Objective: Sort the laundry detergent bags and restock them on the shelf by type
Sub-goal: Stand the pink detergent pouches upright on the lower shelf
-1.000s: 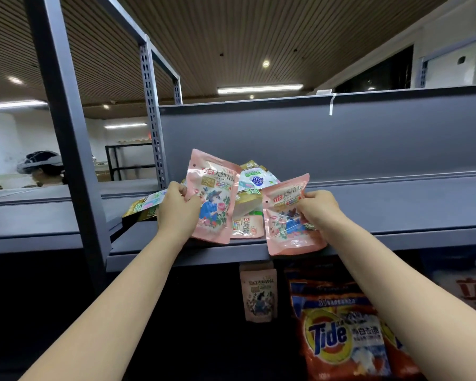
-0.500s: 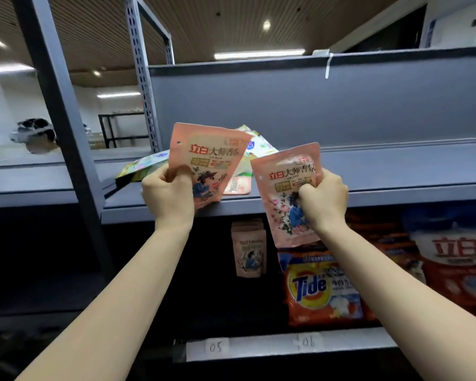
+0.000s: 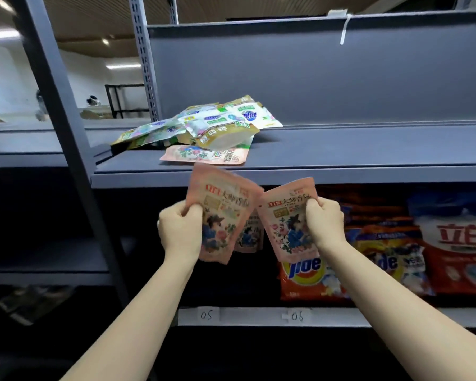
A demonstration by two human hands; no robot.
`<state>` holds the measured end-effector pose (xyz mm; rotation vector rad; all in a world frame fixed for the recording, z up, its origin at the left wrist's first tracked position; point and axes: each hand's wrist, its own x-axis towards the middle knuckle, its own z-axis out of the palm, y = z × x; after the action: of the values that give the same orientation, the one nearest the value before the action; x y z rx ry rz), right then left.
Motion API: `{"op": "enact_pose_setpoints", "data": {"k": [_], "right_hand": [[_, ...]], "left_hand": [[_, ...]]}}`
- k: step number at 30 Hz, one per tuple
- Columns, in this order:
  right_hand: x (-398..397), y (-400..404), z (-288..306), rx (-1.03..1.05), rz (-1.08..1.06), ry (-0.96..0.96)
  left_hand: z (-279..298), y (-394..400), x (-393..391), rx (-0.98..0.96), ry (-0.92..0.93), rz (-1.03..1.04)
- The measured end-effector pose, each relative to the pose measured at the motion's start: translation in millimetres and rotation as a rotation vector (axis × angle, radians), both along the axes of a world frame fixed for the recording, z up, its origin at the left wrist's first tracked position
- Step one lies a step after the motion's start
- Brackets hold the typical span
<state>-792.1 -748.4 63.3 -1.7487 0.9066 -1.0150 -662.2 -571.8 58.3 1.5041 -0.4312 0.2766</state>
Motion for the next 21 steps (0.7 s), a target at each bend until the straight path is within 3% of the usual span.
{"op": "enact_pose_setpoints", "data": {"k": [5,10,13,17,21], "right_hand": [[7.2,-14.7,-20.8,0.331,-0.031,-0.137],[19.3,-22.9,-44.1,0.432,0.097,0.017],[33.2,-24.5,-62.1,0.548,0.157,0.202],[60.0,-21.3,-81.9,0.576,0.240,0.270],[80.8,-17.8,-105.0,0.595,0.242,0.263]], "left_hand": [[-74.8,-10.3,31.0,0.152,0.353,-0.093],[-114.2,-33.6,50.9,0.273,0.676,-0.179],[-139.5,-54.9,67.2,0.312,0.676,-0.191],[-166.4,-80.3,97.1,0.281,0.714,-0.273],[-166.5,-108.4,120.0,0.281,0.707,-0.497]]}}
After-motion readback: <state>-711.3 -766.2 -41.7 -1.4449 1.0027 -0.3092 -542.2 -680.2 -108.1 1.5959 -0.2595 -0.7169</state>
